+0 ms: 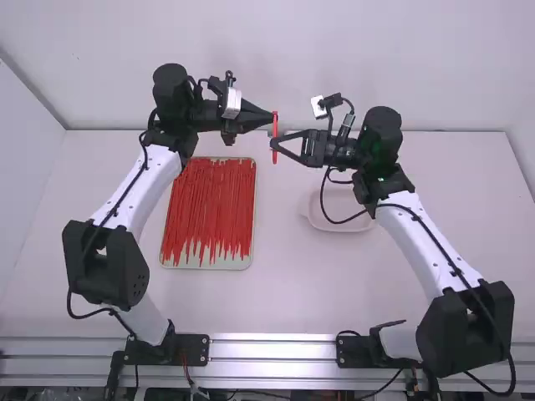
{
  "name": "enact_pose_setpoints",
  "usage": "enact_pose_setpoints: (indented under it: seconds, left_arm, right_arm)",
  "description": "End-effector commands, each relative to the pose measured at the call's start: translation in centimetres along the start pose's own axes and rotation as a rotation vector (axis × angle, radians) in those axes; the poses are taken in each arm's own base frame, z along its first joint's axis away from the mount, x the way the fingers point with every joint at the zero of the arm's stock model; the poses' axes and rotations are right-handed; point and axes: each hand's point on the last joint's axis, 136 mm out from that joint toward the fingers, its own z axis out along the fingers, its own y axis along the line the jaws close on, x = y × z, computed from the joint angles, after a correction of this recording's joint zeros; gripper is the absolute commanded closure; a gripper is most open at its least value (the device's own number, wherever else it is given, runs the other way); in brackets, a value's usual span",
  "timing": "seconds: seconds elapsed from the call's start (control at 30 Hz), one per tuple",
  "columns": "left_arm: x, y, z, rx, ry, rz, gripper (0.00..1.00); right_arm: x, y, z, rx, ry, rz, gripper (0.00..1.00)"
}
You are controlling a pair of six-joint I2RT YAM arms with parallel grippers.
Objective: Fasten the cable tie
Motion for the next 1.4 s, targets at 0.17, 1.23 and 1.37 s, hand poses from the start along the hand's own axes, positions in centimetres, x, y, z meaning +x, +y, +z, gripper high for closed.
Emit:
enact_pose_setpoints:
  seconds: [0.17,1.23,1.37]
  left_arm:
    - [-0.5,-1.4,1.0,0.061,-0.022,0.004,0.98]
    - [-0.1,-4.8,2.7,0.206,-0.065,-0.052,0.98]
    - [-0.4,-4.9,2.8,0.216,-0.07,-0.035,0.98]
  right_arm:
    - [-1.3,0.1,-0.2,0.011,-0.064,0.024,1.0]
    - [-3.2,-2.1,-2.6,0.092,-0.146,0.045,1.0]
    - [-3.3,-2.2,-2.7,0.095,-0.15,0.046,1.0]
